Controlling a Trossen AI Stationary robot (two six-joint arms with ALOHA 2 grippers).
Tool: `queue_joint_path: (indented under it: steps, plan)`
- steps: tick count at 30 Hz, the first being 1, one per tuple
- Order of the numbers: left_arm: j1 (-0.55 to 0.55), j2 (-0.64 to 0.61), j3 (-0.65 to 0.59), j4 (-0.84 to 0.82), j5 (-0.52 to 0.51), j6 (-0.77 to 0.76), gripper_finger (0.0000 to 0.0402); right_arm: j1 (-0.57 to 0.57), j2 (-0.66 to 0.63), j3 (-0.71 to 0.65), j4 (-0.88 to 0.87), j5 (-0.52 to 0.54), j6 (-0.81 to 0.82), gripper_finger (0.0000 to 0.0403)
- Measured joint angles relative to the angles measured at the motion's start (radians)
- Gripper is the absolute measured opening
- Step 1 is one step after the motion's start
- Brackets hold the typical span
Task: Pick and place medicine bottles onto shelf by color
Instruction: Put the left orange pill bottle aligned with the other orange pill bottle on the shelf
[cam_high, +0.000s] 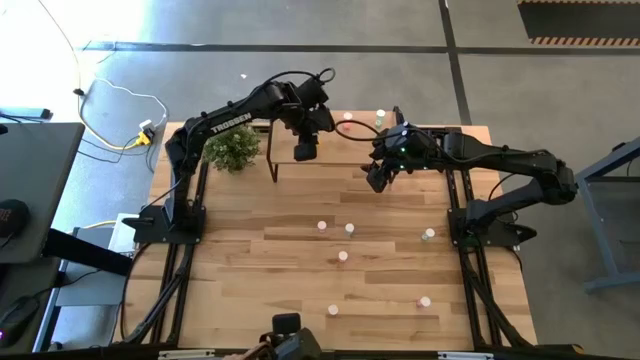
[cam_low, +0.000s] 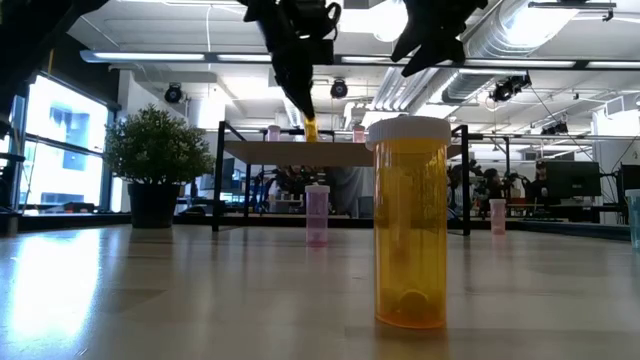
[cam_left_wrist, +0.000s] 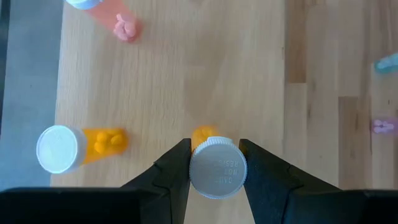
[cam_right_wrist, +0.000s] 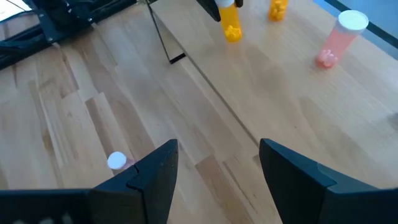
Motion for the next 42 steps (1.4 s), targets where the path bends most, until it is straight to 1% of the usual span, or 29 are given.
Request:
queue_joint_path:
  steps: [10,14,25,42]
  plan:
    - [0.020,0.017,0.000,0.010,-0.018,0.021,0.0119,0.000,0.000,0.000,0.000,0.000,-0.001,0.0218]
    - [0.023,0.017,0.000,0.013,-0.047,0.021,0.0119,0.000,0.000,0.000,0.000,0.000,-0.001,0.0218]
    - [0.029,0.022,0.000,0.017,-0.033,0.035,0.0119,0.000,0.000,0.000,0.000,-0.001,-0.001,0.0218]
    - [0.024,0.022,0.000,0.017,-0.037,0.047,0.0119,0.000,-0.001,0.000,0.000,-0.001,-0.001,0.0218]
